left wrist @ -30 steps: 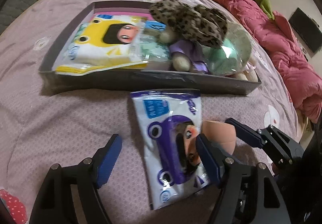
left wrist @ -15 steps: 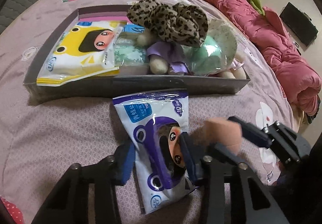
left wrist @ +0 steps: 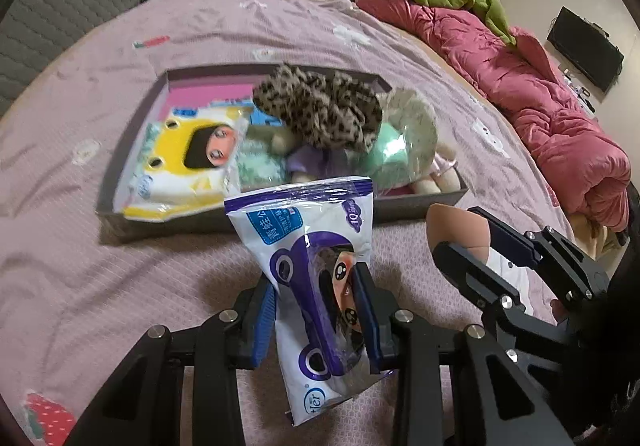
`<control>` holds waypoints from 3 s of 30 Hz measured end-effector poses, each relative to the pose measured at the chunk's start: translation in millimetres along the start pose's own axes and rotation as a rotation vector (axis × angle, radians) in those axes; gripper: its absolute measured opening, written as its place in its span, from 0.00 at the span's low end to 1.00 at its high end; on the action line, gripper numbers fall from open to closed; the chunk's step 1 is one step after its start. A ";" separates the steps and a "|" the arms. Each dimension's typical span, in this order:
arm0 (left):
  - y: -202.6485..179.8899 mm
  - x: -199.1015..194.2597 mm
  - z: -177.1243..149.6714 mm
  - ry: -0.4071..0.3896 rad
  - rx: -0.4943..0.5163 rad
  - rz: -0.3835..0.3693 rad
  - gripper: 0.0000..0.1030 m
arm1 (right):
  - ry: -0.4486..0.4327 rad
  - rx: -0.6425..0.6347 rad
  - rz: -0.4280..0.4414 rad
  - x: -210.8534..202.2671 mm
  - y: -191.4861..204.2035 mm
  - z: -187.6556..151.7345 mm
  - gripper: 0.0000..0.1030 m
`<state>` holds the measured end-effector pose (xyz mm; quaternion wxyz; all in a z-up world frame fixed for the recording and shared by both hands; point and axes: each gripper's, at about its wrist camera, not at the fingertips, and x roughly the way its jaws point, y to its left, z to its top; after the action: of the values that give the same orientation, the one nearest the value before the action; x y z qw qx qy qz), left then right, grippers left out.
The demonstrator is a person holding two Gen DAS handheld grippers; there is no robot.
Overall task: Organize soft objects
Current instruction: 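Grasp the purple wipe pack with left tool while right tool grasps the peach sponge, then lift the purple wipe pack with left tool while right tool carries the sponge over the box, then lower both items into the box and open both tools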
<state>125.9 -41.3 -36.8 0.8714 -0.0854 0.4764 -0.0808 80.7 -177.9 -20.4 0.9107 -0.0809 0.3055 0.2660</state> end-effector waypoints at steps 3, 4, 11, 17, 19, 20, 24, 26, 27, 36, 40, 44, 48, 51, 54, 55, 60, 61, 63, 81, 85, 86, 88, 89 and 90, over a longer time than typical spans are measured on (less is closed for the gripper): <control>0.0 -7.8 1.8 -0.017 0.006 0.013 0.36 | -0.016 0.012 0.001 -2.8 -1.2 2.1 0.36; 1.3 -10.5 1.7 -0.022 0.007 0.016 0.36 | -0.020 0.014 0.000 -4.3 -1.6 2.6 0.36; 3.8 -19.0 1.5 -0.038 0.003 0.038 0.36 | -0.030 0.015 0.000 -5.4 -2.7 6.1 0.36; 11.7 -28.7 5.3 -0.069 -0.016 0.054 0.36 | -0.054 0.030 -0.015 -10.2 -7.0 7.8 0.36; 17.1 -31.5 9.2 -0.083 -0.032 0.060 0.36 | -0.064 0.040 -0.028 -10.7 -10.4 10.2 0.36; 19.1 -32.2 11.2 -0.089 -0.037 0.063 0.36 | -0.072 0.049 -0.036 -11.2 -13.2 11.7 0.36; 28.9 -32.9 22.6 -0.109 -0.059 0.077 0.36 | -0.098 0.075 -0.071 -12.2 -24.9 17.7 0.37; 31.7 -32.4 28.0 -0.118 -0.064 0.084 0.36 | -0.108 0.082 -0.088 -11.6 -29.5 20.4 0.37; 32.7 -31.7 31.2 -0.122 -0.066 0.087 0.36 | -0.111 0.081 -0.095 -11.0 -31.2 21.7 0.37; 41.8 -16.0 68.8 -0.147 -0.069 0.115 0.36 | -0.135 0.097 -0.116 -3.0 -42.6 29.5 0.37; 45.5 -4.3 77.5 -0.138 -0.076 0.116 0.36 | -0.146 0.115 -0.137 -1.0 -51.8 32.4 0.37; 44.0 6.7 82.9 -0.126 -0.067 0.115 0.36 | -0.145 0.119 -0.166 5.9 -60.0 34.1 0.37; 43.1 16.0 84.6 -0.111 -0.060 0.115 0.36 | -0.146 0.120 -0.179 13.1 -64.5 37.1 0.37; 43.9 20.9 85.2 -0.100 -0.050 0.115 0.36 | -0.143 0.119 -0.182 16.4 -65.8 37.8 0.37; 44.9 25.4 86.0 -0.090 -0.037 0.119 0.36 | -0.138 0.114 -0.179 21.4 -65.8 38.2 0.37; 45.2 26.6 85.8 -0.087 -0.036 0.119 0.36 | -0.138 0.112 -0.178 22.4 -65.8 38.8 0.37; 44.3 30.6 83.8 -0.080 -0.028 0.123 0.36 | -0.121 0.102 -0.170 31.6 -65.9 39.6 0.37; 43.9 30.9 83.3 -0.080 -0.027 0.125 0.36 | -0.119 0.100 -0.169 32.8 -66.3 39.1 0.37; 43.7 31.6 82.4 -0.078 -0.026 0.124 0.36 | -0.115 0.096 -0.170 35.3 -66.2 38.8 0.37; 45.4 38.6 78.3 -0.079 -0.028 0.130 0.39 | -0.040 0.052 -0.145 64.7 -60.4 34.3 0.37; 48.0 37.8 78.2 -0.090 -0.047 0.128 0.43 | -0.031 0.053 -0.143 67.3 -61.0 32.3 0.40; 48.7 37.3 78.4 -0.091 -0.050 0.128 0.45 | -0.030 0.058 -0.143 67.0 -61.6 31.9 0.41; 49.8 36.7 78.7 -0.093 -0.050 0.140 0.51 | -0.024 0.067 -0.140 67.2 -62.7 31.6 0.43; 50.2 35.8 79.2 -0.096 -0.050 0.145 0.54 | -0.025 0.069 -0.142 66.8 -62.7 31.3 0.46; 50.6 34.3 79.2 -0.102 -0.050 0.150 0.55 | -0.029 0.069 -0.147 65.8 -62.3 31.2 0.49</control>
<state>214.1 5.9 -34.2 0.8957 -0.0752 0.4382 0.0010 174.2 -192.3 -35.8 0.9343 -0.0679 0.2944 0.1892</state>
